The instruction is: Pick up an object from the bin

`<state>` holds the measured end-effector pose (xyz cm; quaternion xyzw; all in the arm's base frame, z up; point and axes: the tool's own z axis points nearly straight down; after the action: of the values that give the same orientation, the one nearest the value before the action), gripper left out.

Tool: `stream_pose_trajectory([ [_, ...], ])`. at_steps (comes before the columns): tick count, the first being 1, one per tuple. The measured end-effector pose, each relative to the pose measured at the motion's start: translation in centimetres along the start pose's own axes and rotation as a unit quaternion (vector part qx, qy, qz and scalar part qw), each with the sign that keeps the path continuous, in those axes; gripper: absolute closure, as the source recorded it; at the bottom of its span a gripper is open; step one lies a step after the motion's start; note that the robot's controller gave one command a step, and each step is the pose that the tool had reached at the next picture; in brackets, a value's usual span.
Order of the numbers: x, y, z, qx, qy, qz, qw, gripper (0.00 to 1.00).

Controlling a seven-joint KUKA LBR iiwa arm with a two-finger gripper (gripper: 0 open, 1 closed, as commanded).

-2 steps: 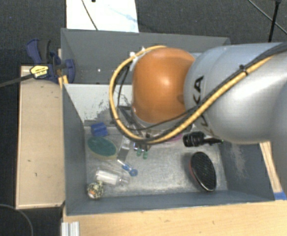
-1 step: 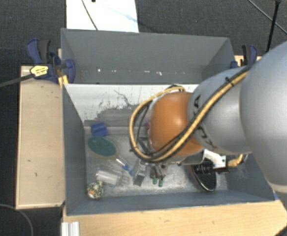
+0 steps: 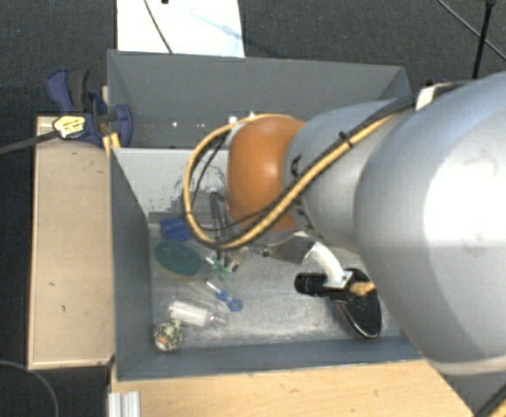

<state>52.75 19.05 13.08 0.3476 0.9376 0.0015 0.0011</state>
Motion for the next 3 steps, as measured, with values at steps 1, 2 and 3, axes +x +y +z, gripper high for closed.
stream_pose_trajectory([
  [1, 2.3, -2.2, -2.5, 0.002, 0.0011, -0.005, 1.0, 1.0],
  [2, 1.9, -2.8, -5.5, 0.0, -0.0006, -0.004, 1.0, 1.0],
  [3, 1.9, -2.8, -5.3, 0.001, -0.0001, -0.005, 1.0, 0.0],
])
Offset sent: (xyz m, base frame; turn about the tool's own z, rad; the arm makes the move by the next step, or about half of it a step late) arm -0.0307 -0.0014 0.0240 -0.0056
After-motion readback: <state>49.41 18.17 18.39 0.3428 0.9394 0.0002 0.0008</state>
